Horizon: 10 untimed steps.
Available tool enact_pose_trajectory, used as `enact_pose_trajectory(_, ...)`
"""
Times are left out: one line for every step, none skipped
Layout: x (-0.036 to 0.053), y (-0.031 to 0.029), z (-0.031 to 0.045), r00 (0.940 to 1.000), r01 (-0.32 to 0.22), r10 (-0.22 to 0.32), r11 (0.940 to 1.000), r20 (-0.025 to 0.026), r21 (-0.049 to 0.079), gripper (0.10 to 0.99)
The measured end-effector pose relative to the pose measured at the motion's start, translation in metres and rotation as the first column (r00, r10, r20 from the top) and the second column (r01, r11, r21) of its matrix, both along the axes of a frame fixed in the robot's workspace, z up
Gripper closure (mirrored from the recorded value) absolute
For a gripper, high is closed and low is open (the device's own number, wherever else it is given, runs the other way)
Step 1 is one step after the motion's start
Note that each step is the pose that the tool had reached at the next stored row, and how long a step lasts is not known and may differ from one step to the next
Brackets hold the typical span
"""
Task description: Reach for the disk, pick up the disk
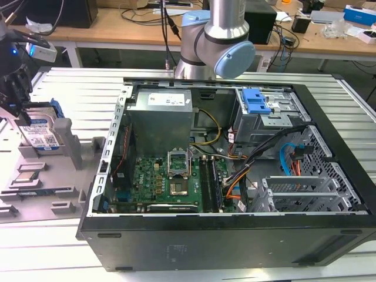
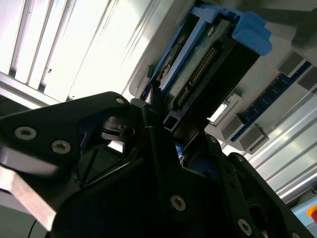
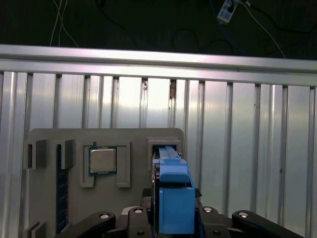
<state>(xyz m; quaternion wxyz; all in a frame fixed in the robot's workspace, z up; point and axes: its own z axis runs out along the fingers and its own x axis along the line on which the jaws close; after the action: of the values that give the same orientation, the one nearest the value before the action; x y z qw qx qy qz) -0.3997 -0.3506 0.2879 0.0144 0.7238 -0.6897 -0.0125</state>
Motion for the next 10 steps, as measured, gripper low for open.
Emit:
enact_pose_trajectory(0.0, 0.0, 0.0, 1.0, 0.0, 0.0, 1.0, -0.0001, 0.0, 0.718)
enact_pose_trajectory(0.0, 0.0, -0.0001, 1.0, 0.0, 0.0, 1.0, -0.0001, 0.0, 0.718)
enact_pose_trajectory(0.0, 0.0, -0.0002, 1.0, 0.0, 0.0, 1.0, 0.0, 0.0, 0.718)
enact_pose_trajectory(0.0, 0.0, -0.0002, 1.0, 0.0, 0.0, 1.0, 0.0, 0.0, 0.718)
enact_pose_trajectory(0.0, 0.0, -0.0003, 1.0, 0.0, 0.0, 1.0, -0.0001, 0.0, 0.718)
enact_pose_trajectory(0.0, 0.0, -0.0004, 1.0, 0.0, 0.0, 1.0, 0.0, 0.0, 0.718)
enact_pose_trajectory(0.0, 0.0, -0.0004, 1.0, 0.0, 0.0, 1.0, -0.0001, 0.0, 0.718)
enact_pose_trajectory(0.0001, 0.0, 0.0, 1.0, 0.0, 0.0, 1.0, 0.0004, 0.0, 0.718)
enact_pose_trajectory(0.0001, 0.0, 0.003, 1.0, 0.0, 0.0, 1.0, 0.0001, 0.0, 0.718)
enact_pose_trajectory(0.0001, 0.0, 0.0046, 1.0, 0.0, 0.0, 1.0, 0.0002, 0.0, 0.718)
